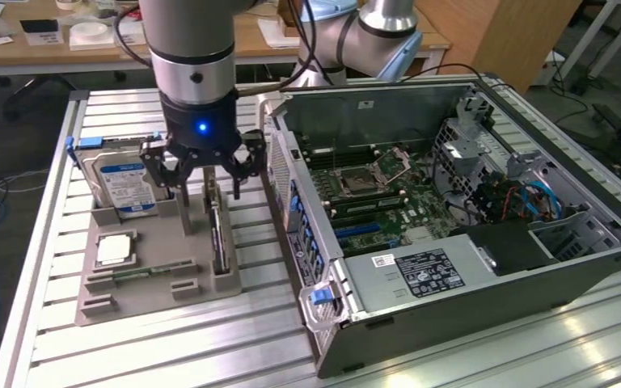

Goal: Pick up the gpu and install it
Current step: 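Pick up the gpu and move the gpu toward the slot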

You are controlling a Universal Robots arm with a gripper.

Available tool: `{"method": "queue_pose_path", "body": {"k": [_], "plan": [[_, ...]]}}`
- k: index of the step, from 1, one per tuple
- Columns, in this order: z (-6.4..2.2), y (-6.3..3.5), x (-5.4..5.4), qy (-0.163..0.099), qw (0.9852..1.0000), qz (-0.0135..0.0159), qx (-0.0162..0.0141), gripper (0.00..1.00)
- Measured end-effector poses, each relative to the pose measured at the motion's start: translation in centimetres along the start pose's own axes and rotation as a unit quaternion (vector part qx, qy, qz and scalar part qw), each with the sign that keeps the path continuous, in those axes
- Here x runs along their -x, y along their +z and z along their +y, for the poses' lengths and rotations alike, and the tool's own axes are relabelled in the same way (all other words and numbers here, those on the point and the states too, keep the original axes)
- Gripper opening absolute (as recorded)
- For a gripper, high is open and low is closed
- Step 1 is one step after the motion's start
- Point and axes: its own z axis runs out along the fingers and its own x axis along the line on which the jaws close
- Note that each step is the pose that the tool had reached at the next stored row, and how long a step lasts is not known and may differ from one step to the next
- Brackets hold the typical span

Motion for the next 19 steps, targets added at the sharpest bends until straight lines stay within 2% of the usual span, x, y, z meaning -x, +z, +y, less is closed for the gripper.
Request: {"method": "queue_pose_path", "body": {"k": [19], "plan": [[-0.17,3.42,0.0,0.0,1.0,0.0,-0.0004,0.71]]}}
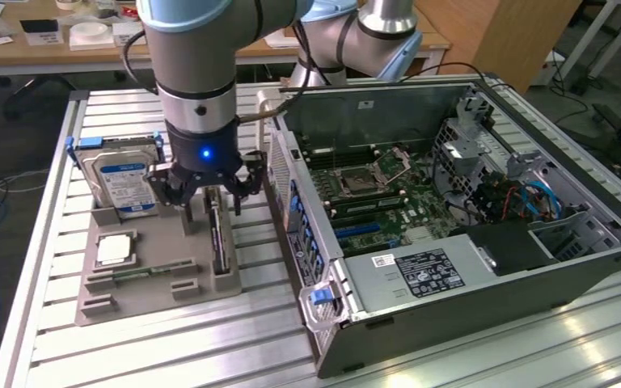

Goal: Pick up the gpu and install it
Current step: 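Pick up the gpu and move the gpu toward the slot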

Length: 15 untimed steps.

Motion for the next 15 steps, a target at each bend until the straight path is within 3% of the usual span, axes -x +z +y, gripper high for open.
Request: {"method": "queue_pose_path", "body": {"k": [10,15], "plan": [[-0.08,1.81,0.0,0.001,1.0,0.0,0.0,0.71],[-0.11,2.65,0.0,0.016,0.9999,-0.0007,0.0001,0.71]]}}
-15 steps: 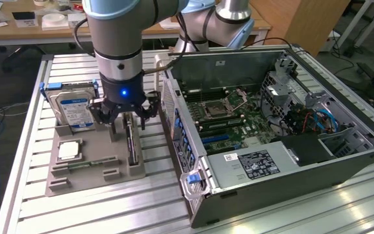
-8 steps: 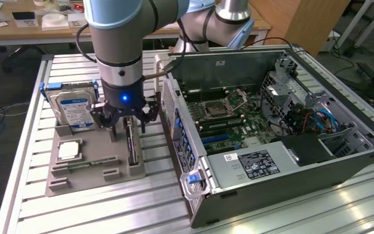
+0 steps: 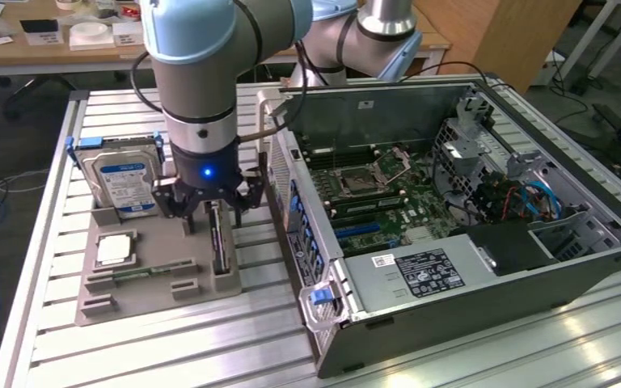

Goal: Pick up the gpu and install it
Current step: 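Pick up the gpu and move the gpu toward the slot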

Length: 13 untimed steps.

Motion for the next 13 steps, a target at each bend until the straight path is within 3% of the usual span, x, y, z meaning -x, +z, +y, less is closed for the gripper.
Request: {"method": "queue_pose_path", "body": {"k": [13], "plan": [[-0.11,1.97,0.0,0.0,1.0,0.0,0.0,0.71]]}}
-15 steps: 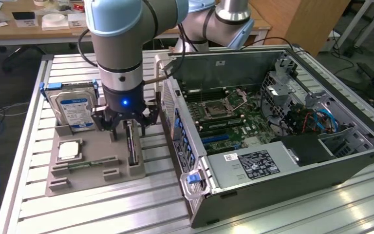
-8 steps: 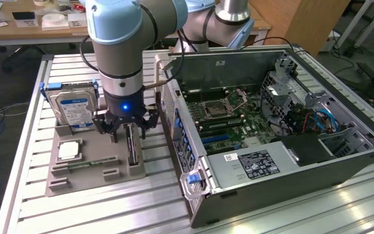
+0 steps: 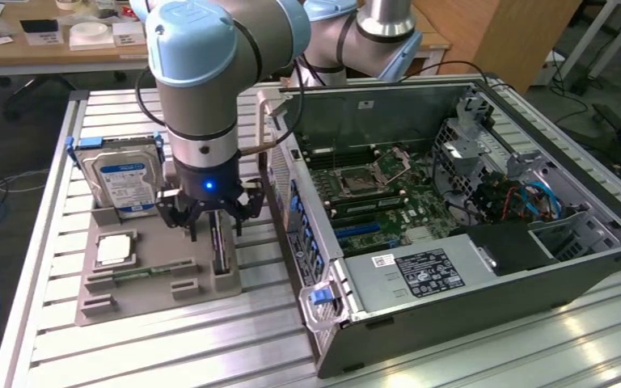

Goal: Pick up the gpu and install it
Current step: 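Pick up the gpu and move the gpu toward the slot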

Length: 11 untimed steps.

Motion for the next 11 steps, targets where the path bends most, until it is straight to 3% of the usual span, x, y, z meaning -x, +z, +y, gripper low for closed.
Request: {"method": "queue_pose_path", "body": {"k": [6,8,11], "plan": [[0.0,0.0,0.0,0.0,1.0,0.0,0.0,0.69],[0.0,0.01,0.0,0.0,1.0,0.0,-0.0001,0.56],[0.0,0.01,0.0,0.0,1.0,0.0,-0.0001,0.5]]}}
